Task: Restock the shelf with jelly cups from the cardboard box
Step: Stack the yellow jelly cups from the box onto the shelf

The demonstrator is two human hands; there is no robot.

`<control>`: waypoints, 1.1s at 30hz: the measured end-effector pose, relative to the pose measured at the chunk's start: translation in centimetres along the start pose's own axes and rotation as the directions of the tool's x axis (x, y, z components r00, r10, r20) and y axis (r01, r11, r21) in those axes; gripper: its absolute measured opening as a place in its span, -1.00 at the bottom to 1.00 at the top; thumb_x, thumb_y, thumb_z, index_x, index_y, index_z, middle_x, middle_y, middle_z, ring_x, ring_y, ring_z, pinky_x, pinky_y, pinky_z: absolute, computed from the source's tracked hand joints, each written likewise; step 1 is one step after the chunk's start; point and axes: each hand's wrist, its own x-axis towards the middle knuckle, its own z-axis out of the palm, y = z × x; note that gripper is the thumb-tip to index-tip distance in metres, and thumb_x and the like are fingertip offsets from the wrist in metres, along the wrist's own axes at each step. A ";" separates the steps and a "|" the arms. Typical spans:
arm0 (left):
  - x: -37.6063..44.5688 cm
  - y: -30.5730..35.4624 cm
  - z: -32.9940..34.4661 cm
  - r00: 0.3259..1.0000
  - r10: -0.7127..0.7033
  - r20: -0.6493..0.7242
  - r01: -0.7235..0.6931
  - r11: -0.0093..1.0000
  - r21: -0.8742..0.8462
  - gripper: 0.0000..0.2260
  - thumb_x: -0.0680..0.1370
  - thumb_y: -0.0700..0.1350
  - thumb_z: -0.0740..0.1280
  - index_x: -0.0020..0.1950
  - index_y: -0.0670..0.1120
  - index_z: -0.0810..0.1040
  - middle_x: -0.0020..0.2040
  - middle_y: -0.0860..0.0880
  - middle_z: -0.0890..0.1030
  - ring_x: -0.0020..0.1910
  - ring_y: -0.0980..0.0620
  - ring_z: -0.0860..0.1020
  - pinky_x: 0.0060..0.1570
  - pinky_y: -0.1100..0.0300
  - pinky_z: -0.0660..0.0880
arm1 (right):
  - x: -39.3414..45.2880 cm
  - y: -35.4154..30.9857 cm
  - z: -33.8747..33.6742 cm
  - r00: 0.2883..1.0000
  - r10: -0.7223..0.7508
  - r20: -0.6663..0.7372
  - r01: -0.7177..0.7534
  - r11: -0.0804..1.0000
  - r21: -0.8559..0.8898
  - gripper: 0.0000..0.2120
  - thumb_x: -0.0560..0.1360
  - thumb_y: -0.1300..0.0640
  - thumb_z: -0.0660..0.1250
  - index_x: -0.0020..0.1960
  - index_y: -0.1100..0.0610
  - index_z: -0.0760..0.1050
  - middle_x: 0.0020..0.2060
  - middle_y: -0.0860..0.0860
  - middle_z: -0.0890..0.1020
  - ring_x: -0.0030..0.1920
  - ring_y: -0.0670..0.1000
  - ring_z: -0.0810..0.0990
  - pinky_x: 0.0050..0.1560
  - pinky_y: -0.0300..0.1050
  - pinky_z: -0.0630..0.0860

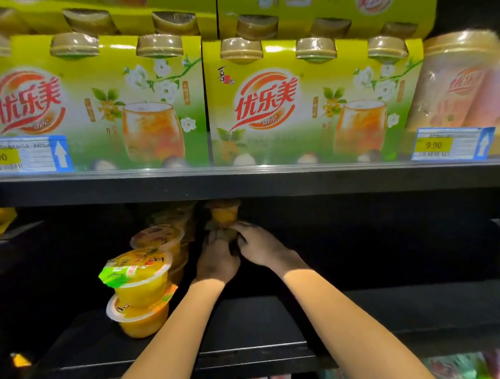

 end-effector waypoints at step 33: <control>-0.7 0.4 0.3 0.995 0.094 -0.015 -0.094 0.994 -0.054 -0.50 0.54 -0.11 0.34 0.47 -0.01 0.31 0.41 -0.06 0.40 0.38 -0.04 0.40 0.35 -0.02 0.40 | -2.5 -1.6 -1.4 0.999 0.019 -0.043 -0.025 0.989 -0.148 -0.55 0.60 0.26 0.17 0.48 0.08 0.37 0.49 0.01 0.35 0.47 0.03 0.33 0.44 -0.23 0.19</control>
